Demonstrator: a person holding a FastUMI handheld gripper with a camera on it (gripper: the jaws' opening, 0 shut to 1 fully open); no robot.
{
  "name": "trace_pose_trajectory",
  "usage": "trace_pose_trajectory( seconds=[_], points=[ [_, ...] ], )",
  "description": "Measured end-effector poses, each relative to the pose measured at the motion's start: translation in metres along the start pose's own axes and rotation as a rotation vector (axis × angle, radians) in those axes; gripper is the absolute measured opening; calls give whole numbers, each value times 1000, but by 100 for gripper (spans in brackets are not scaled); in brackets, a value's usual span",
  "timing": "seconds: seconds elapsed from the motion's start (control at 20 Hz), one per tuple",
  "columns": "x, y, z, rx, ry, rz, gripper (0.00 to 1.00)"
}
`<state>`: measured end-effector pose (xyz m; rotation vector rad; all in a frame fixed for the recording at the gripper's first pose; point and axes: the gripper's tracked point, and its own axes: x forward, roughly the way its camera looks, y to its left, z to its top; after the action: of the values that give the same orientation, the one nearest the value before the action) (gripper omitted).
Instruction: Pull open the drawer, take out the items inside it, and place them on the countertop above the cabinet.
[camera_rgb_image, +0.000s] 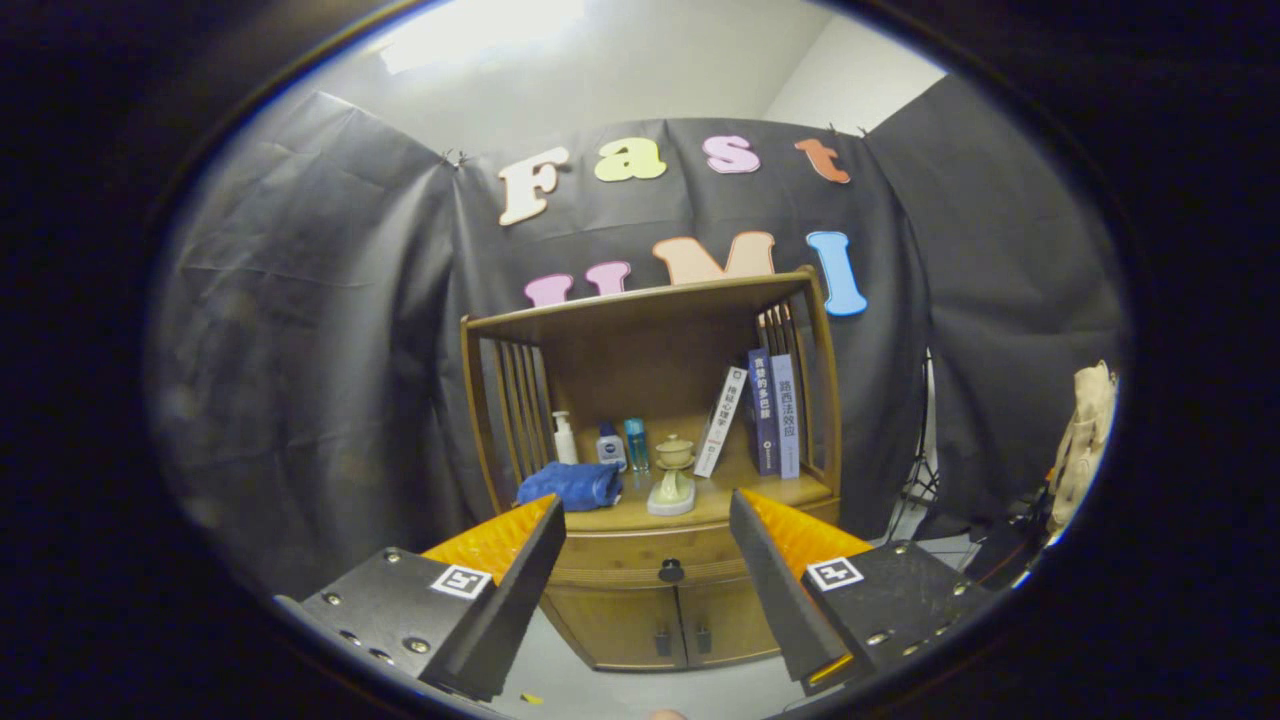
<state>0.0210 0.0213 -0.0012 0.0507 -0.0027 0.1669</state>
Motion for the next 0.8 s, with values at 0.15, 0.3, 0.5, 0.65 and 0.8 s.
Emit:
trace_pose_trajectory(
  seconds=[0.15, 0.3, 0.5, 0.65, 0.8],
  points=[
    [-1, -18, 4, -9, 21, 29, 99],
    [-4, -43, 4, -34, 40, 27, 99],
    [-4, -68, -2, -45, 40, 22, 99],
    [-6, -69, 0, -54, 24, 62, 99],
    [-7, -74, 1, -79, 16, 86, 99]
  ],
)
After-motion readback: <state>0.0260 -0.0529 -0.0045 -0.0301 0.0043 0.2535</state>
